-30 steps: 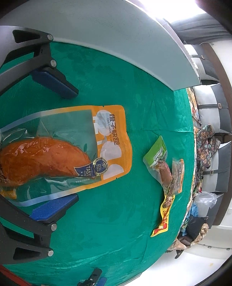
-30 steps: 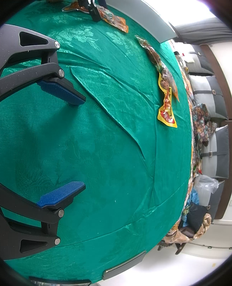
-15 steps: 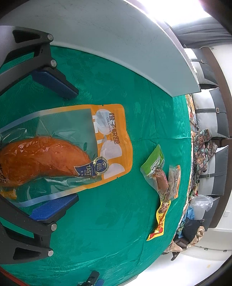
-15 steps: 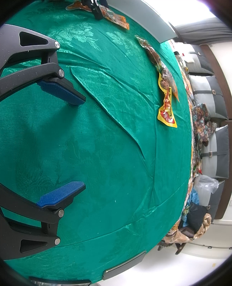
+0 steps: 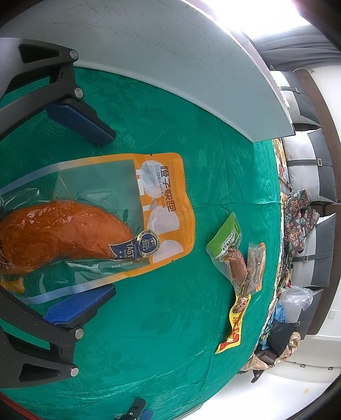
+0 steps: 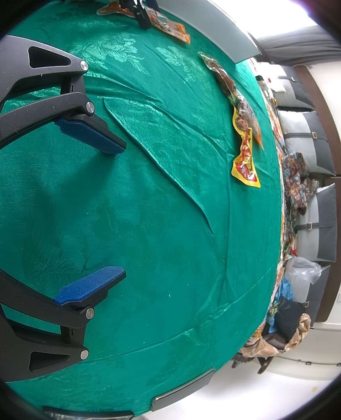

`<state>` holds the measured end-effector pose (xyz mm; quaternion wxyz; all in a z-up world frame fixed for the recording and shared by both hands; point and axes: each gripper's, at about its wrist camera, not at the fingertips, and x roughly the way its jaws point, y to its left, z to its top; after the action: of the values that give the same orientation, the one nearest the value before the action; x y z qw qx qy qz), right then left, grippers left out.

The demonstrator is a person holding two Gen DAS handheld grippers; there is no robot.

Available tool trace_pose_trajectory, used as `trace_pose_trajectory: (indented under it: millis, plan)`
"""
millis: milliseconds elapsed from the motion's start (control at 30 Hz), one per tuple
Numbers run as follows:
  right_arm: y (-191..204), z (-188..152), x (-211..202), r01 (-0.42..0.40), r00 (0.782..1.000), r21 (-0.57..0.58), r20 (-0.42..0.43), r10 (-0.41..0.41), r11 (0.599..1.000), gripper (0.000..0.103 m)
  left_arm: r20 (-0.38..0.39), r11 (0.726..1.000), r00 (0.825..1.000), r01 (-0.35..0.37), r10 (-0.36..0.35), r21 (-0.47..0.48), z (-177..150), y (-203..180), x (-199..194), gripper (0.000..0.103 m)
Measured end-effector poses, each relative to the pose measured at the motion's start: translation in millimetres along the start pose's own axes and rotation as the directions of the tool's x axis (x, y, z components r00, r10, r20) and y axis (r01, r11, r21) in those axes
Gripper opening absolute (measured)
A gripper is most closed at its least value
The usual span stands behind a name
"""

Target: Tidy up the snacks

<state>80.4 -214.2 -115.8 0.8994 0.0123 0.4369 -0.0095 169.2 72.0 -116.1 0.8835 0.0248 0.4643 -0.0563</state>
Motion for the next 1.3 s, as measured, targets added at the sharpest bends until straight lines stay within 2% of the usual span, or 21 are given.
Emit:
trace_pose_trajectory:
  millis: [533,600,700,767,833,933,967,1067,1100,1133,1167,1267,1300]
  plan:
    - [-0.5,0.2,-0.7,-0.002,1.0,0.001,-0.001,0.002,1.0,0.091,0.0,1.0,1.0,-0.001,0.001,0.0,0.2,-0.7,0.3,0.103]
    - [-1.1,2.5,0.1,-0.027,1.0,-0.016,-0.01,0.027,0.999,0.092,0.0,1.0,1.0,0.0,0.0,-0.001,0.2,-0.7,0.4,0.103]
    - [-1.9,28.5,7.1,-0.111,0.993,-0.067,-0.047,0.108,0.992,0.09,0.001,1.0,1.0,0.001,-0.001,-0.002,0.4,-0.9,-0.2,0.103]
    - [2.2,59.8,7.2,-0.143,0.99,-0.1,0.0,0.144,0.985,0.09,0.001,1.0,1.0,0.001,-0.001,-0.002,0.7,-1.0,-0.4,0.103]
    - [13.7,95.3,14.6,-0.17,0.984,-0.19,0.025,0.178,0.967,0.09,0.001,1.0,1.0,0.001,-0.001,-0.002,0.7,-1.2,-0.3,0.103]
    - [41.8,150.6,54.6,-0.237,0.971,-0.348,-0.077,0.224,0.907,0.09,0.001,1.0,1.0,0.0,0.0,-0.002,0.7,-1.4,-0.3,0.103]
    - [54.4,166.2,75.7,-0.272,0.961,-0.385,-0.151,0.23,0.882,0.09,0.001,1.0,1.0,0.0,0.0,-0.002,0.8,-1.5,-0.3,0.103]
    - [79.6,185.7,122.1,-0.324,0.932,-0.441,-0.302,0.201,0.837,0.092,0.001,1.0,1.0,0.002,-0.002,-0.003,1.0,-1.7,-0.4,0.103]
    - [89.8,190.7,133.2,-0.281,0.948,-0.497,-0.276,0.157,0.821,0.091,0.001,1.0,1.0,0.002,-0.002,-0.003,1.1,-1.8,-0.4,0.103]
    - [92.7,193.1,140.2,-0.296,0.942,-0.504,-0.296,0.159,0.811,0.092,0.002,1.0,1.0,0.003,-0.003,-0.003,1.3,-2.1,-0.6,0.103]
    - [94.6,196.9,147.2,-0.335,0.928,-0.481,-0.315,0.196,0.81,0.091,0.002,1.0,1.0,0.003,-0.003,-0.004,1.4,-2.3,-0.7,0.103]
    - [92.0,198.2,151.3,-0.349,0.911,-0.441,-0.365,0.19,0.827,0.076,0.003,1.0,1.0,0.003,-0.003,-0.004,1.7,-2.8,-0.7,0.103]
    - [90.0,194.7,146.6,-0.336,0.912,-0.452,-0.376,0.166,0.826,0.048,0.003,1.0,1.0,0.002,-0.002,-0.004,1.7,-2.9,-0.7,0.103]
